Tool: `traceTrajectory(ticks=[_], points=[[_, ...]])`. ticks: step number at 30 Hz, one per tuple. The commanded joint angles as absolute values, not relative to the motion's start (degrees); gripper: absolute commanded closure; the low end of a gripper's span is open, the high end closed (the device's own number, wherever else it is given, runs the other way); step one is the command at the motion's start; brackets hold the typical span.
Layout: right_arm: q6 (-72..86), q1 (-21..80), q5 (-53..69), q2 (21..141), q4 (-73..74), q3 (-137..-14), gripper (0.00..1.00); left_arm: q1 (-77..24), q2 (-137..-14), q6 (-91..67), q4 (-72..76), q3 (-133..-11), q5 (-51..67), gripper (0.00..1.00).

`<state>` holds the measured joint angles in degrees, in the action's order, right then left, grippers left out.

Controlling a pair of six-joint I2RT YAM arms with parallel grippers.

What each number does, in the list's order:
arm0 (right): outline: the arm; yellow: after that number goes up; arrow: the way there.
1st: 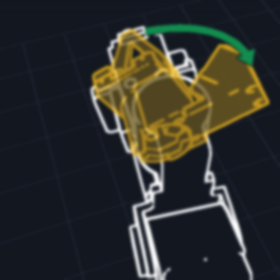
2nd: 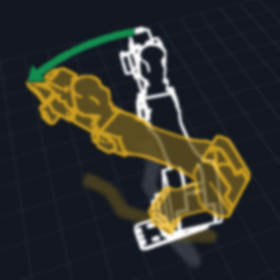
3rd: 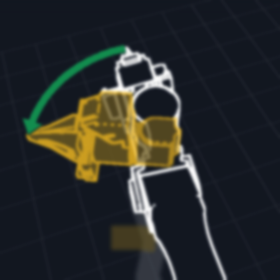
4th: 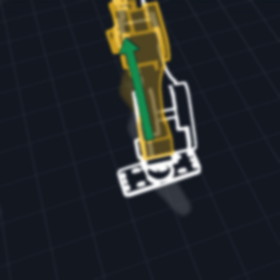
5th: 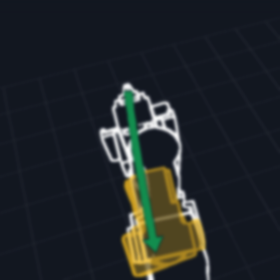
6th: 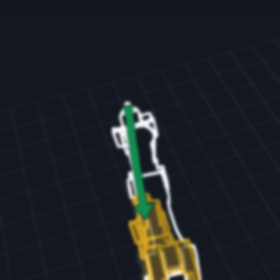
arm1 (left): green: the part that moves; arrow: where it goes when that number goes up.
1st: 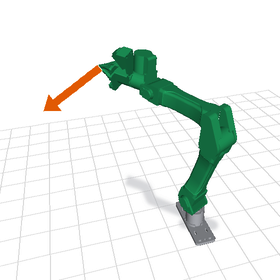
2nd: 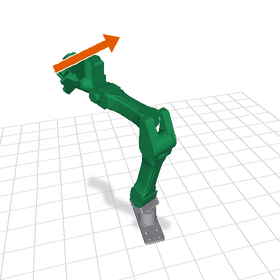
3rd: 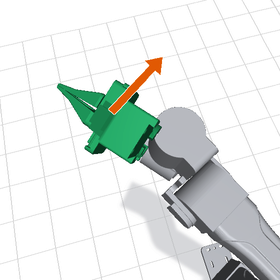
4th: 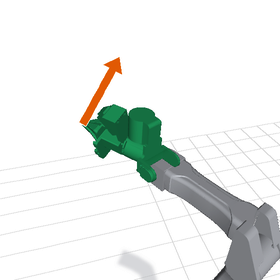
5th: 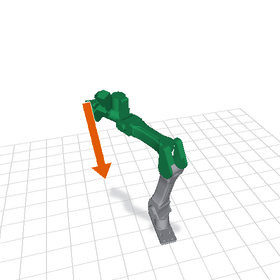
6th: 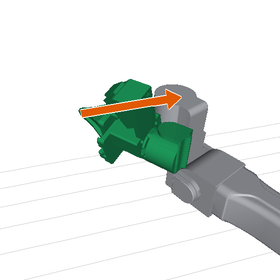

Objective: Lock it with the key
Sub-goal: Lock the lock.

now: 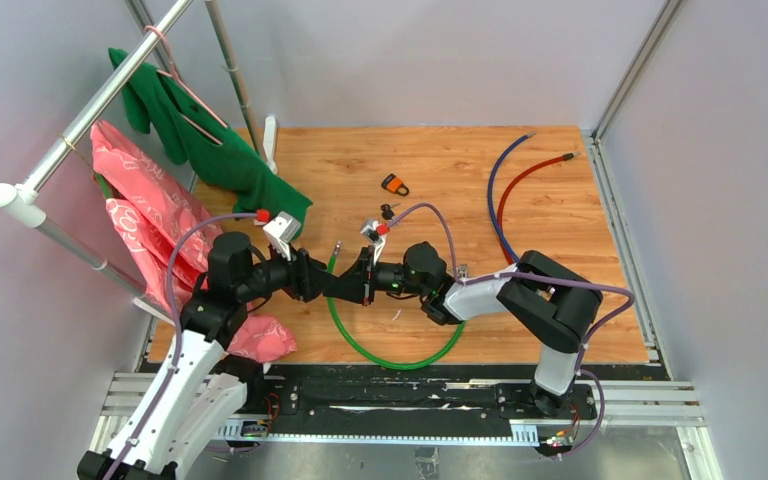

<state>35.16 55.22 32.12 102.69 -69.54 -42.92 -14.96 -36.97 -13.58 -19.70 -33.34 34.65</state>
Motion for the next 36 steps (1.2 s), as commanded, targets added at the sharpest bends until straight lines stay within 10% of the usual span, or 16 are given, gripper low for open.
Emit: traceTrajectory(ticks=[1,13,20,28,36], points=[[35.07,55.11,33.50,100.22,-74.90,-42.19,1.00,-14.59,-38.05,-10.04,-14.85,-32.40,39.78,0.47],[34.20,55.06,35.26,99.24,-75.05,-41.91,1.00,-14.59,-39.22,-15.27,-10.40,-30.29,41.56,0.99],[28.66,54.40,31.11,93.60,-61.30,-40.80,0.52,-14.59,-38.90,-12.72,-15.16,-32.07,35.48,1.00],[10.02,51.91,9.26,77.33,1.64,-51.24,0.43,-14.67,-38.40,-10.37,-16.20,-31.80,35.22,1.00],[18.06,35.67,-8.77,68.36,23.46,-46.51,0.40,-14.68,-37.90,-11.35,-15.93,-31.20,35.75,1.00]])
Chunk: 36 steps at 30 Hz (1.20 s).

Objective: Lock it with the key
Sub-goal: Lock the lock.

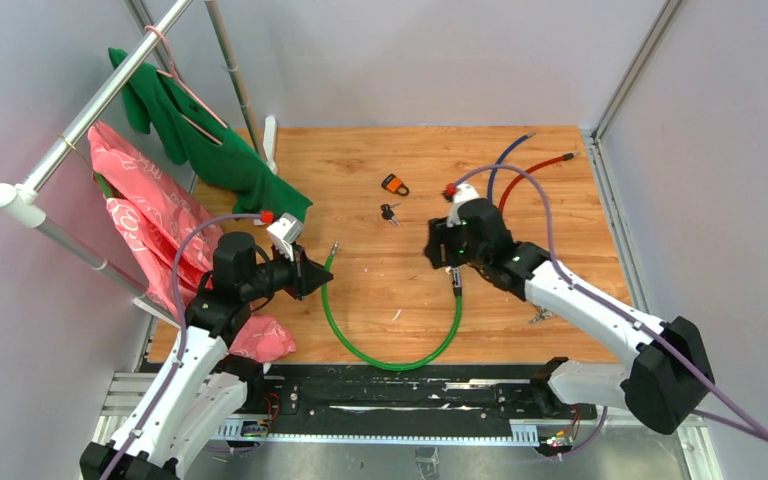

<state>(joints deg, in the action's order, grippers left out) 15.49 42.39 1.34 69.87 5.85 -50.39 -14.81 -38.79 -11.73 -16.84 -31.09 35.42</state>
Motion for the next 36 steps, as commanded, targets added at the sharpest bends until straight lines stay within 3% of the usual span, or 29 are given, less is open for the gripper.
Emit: traceTrajectory(ticks=[1,10,23,24,29,36], points=[[17.91,34.36,-9.17,68.72,24.02,-45.61,0.40,-14.68,-37.89,-11.48,-15.76,-31.27,35.77,1.00],[18.60,29.22,7.71,80.95,24.18,-44.70,0.46,-14.67,-37.79,-11.44,-16.70,-31.45,35.53,1.00],[22.58,31.02,8.44,84.90,19.17,-40.07,0.53,-14.68,-38.16,-12.59,-16.24,-32.22,35.18,1.00],[22.59,31.11,8.31,85.45,18.99,-40.00,0.56,-14.70,-38.28,-12.84,-16.37,-32.35,35.02,1.00],[21.63,31.24,5.26,83.52,18.06,-40.26,0.98,-15.19,-38.29,-13.33,-18.76,-33.39,34.43,1.00],[14.68,38.47,-5.91,77.33,18.72,-49.14,1.00,-23.44,-39.45,-17.74,-23.68,-34.17,31.14,1.00]])
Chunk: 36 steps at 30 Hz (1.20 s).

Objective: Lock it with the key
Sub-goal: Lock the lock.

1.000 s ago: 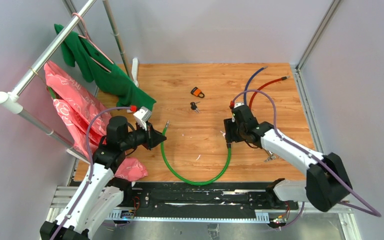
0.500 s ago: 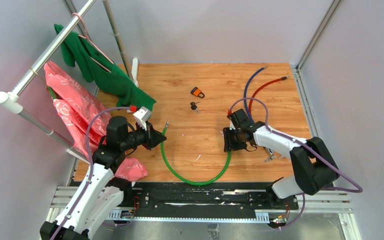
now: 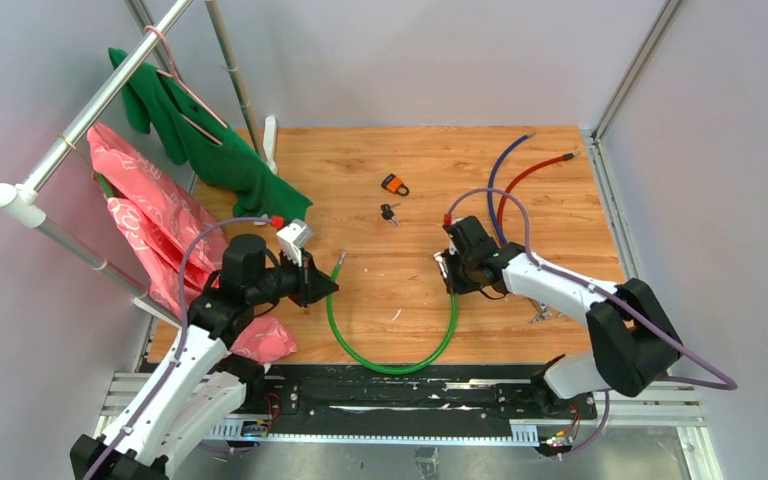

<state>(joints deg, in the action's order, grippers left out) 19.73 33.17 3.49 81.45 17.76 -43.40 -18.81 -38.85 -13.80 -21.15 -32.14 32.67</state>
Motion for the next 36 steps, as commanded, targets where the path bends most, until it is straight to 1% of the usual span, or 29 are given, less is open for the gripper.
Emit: traceTrajectory(ticks=[1,4,9,14,17,24,29,36], points=[[13.59,40.52,-8.34,76.64,18.53,-50.54,1.00,-24.98,-39.92,-19.06,-23.78,-34.01,31.14,1.00],[9.96,46.37,-15.66,75.90,17.71,-54.66,1.00,-28.81,-41.47,-22.86,-22.44,-33.24,30.98,1.00],[2.71,54.18,-22.31,76.19,13.97,-59.02,1.00,-31.18,-43.44,-29.81,-15.27,-30.49,31.17,1.00],[-4.58,60.47,-25.60,76.08,8.54,-60.83,1.00,-33.33,-44.45,-33.53,-11.15,-28.34,29.97,1.00],[-9.16,63.69,-26.68,75.74,3.88,-60.20,1.00,-34.04,-44.68,-32.80,-10.39,-28.68,29.54,1.00],[-14.08,68.22,-25.74,77.31,-2.73,-60.32,1.00,-34.09,-44.69,-33.11,-7.49,-29.23,28.68,1.00],[-15.69,70.31,-26.93,78.64,-3.63,-60.99,1.00,-34.08,-44.22,-34.52,-8.35,-29.64,26.48,1.00],[-16.21,70.57,-28.28,78.22,-3.78,-60.07,1.00,-33.97,-43.31,-34.80,-8.80,-30.62,25.33,1.00]])
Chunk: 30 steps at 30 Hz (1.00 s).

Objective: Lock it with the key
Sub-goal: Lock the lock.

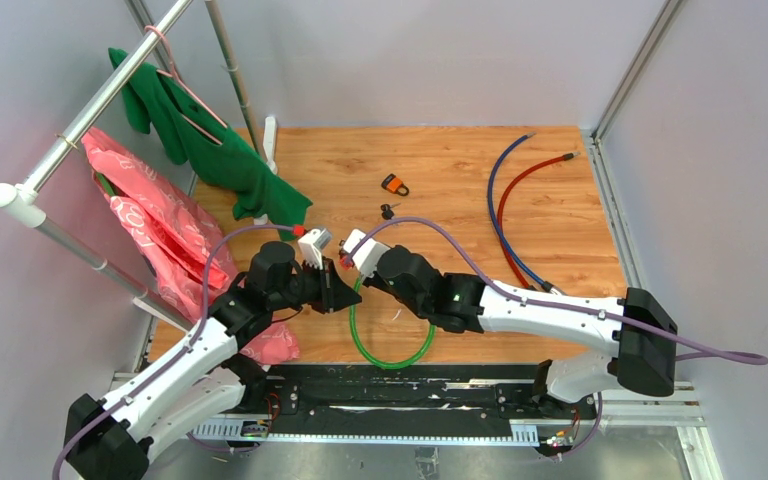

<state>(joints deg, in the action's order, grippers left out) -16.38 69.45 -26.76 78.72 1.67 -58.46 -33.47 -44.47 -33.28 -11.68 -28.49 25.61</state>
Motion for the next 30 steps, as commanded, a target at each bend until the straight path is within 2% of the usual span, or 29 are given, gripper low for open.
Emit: traceTrajectory(ticks=[1,10,30], points=[[-16.25,70.58,-28.53,77.95,-3.86,-59.85,1.00,-33.66,-43.26,-34.94,-8.90,-30.93,25.47,1.00],[-16.61,70.52,-30.59,77.88,-4.31,-59.28,1.00,-31.64,-42.46,-33.66,-8.84,-31.63,29.11,1.00],[-17.70,71.50,-28.10,75.93,-4.63,-57.05,1.00,-31.29,-43.70,-35.58,-6.41,-32.33,26.83,1.00]])
